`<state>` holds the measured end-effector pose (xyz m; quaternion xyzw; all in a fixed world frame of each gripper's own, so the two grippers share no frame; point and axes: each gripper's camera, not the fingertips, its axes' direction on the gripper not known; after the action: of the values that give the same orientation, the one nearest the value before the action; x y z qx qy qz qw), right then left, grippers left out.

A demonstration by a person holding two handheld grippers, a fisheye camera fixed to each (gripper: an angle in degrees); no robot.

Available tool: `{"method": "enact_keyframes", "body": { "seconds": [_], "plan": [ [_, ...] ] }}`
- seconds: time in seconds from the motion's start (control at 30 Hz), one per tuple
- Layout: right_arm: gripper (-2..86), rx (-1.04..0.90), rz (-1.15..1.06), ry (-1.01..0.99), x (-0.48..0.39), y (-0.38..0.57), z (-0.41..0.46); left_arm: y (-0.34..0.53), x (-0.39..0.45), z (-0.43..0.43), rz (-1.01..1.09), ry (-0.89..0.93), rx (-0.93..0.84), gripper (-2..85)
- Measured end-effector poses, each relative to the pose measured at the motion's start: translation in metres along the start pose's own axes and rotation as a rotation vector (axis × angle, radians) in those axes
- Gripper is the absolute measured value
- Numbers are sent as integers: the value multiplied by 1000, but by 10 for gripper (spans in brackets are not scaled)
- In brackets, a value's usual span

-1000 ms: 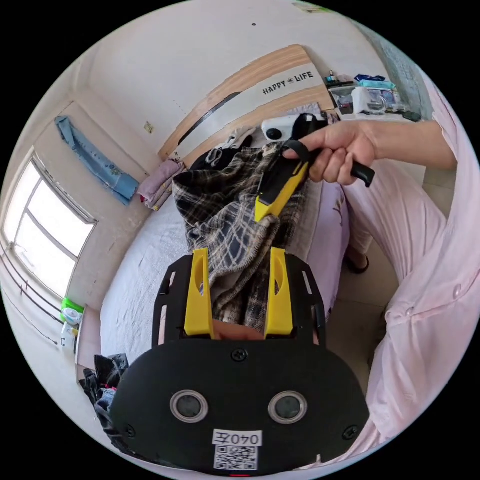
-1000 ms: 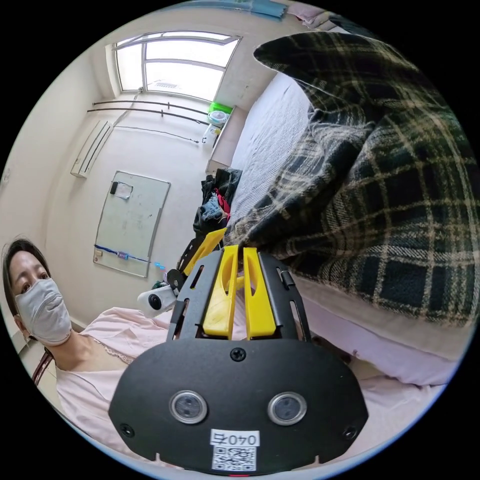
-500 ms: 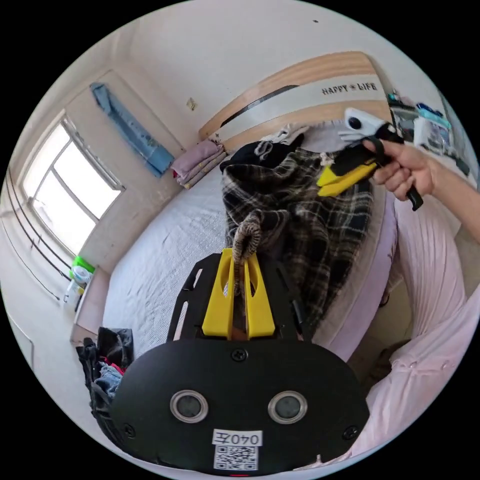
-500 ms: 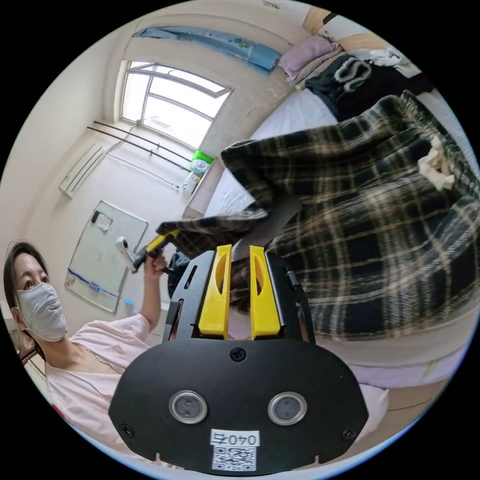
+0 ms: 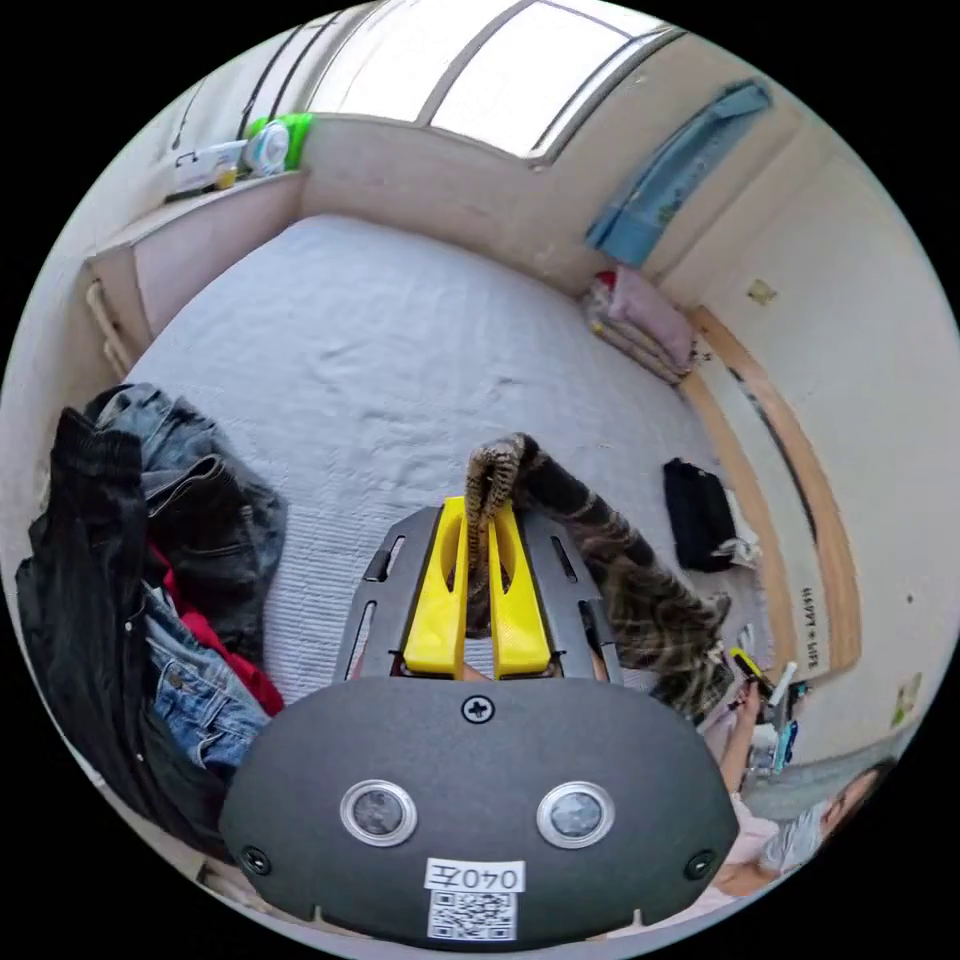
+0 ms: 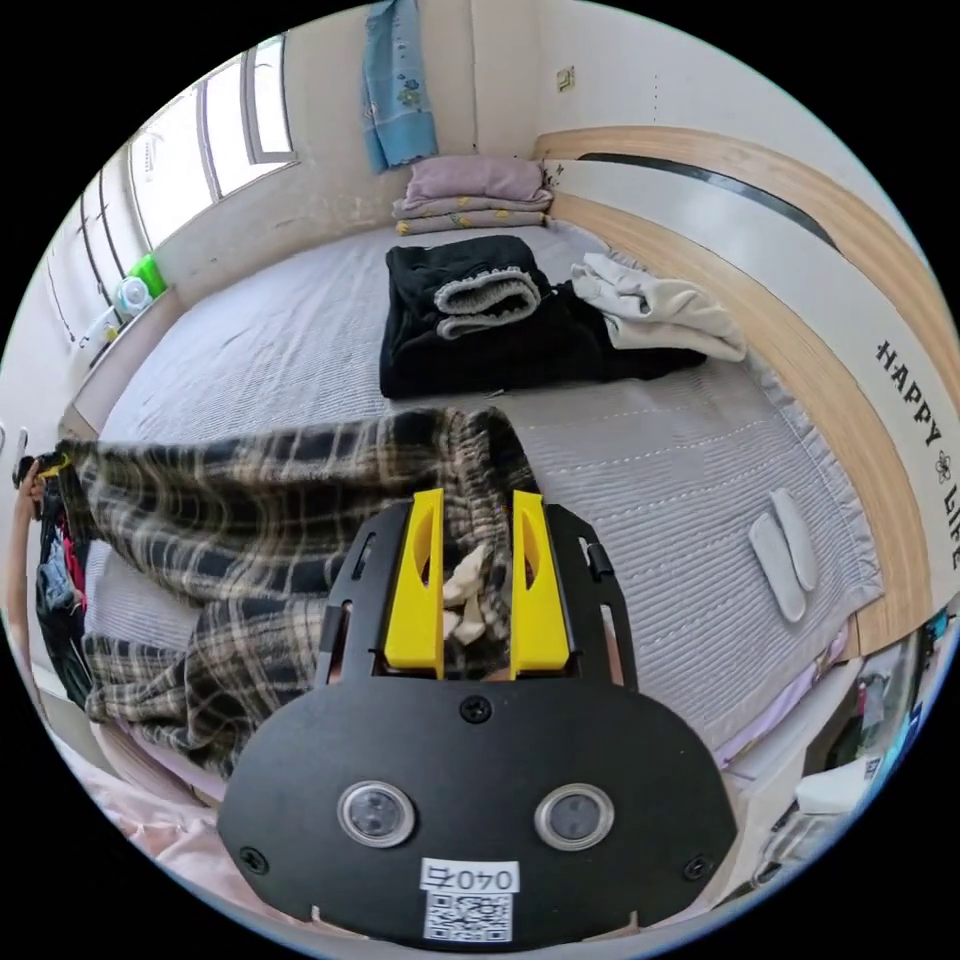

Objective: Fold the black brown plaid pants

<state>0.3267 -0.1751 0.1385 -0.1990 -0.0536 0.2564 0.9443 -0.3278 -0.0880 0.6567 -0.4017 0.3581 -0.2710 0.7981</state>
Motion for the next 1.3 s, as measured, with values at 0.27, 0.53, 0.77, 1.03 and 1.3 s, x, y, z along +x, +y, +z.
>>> {"method": "enact_keyframes", "body": {
  "seconds": [0.27,0.53,0.77,1.03,1.3],
  "plan": [
    [118,-177,166,-175,19,-70,75,2,-53,45,-94,27,-9,-14],
    [8,-12,279,-407,43,-54,46,17,-60,-17,-33,-20,52,-14],
    [-3,219,408,-423,106,-82,-30,-15,16,-58,27,44,229,-13],
    [121,-17,457,-375,114,-96,54,-17,85,57,-14,-128,241,37],
    [141,68,124,-307,93,-17,-39,148,54,-52,349,-108,303,23]
  ]
}}
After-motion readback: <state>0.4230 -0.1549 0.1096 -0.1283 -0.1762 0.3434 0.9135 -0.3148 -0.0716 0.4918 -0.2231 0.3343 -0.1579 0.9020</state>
